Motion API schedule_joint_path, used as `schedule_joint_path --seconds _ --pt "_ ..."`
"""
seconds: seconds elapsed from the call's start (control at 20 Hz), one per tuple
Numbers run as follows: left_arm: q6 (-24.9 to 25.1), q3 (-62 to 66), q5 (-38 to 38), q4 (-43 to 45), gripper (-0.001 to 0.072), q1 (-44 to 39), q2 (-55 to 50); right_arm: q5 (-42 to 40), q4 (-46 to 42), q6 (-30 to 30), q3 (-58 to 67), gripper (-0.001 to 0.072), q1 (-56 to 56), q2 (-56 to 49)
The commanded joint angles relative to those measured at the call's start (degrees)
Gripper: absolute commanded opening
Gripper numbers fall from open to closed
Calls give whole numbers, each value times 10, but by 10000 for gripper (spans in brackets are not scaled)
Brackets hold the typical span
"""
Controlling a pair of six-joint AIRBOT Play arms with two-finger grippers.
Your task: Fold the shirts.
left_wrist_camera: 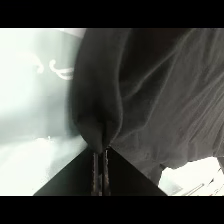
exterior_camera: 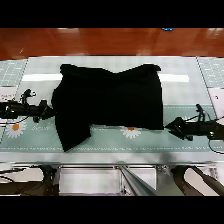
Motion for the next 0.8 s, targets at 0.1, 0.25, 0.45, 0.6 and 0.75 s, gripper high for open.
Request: schedule_joint_path --seconds 0.1,0.25,0.45,0.6,0.75 --pt "1 0 0 0 16 -1 0 -75 70 -14 31 416 112 -89" --pt "1 1 4 0 17 -1 0 -91 76 -9 83 141 163 -130" --pt "1 51 -42 -14 16 0 18 -24 65 -18 183 24 178 -126" --pt "-6 142 -58 -97 16 0 70 12 31 10 317 23 178 -89" --pt "-45 263 -35 -185 16 -4 117 23 7 38 497 23 178 -57"
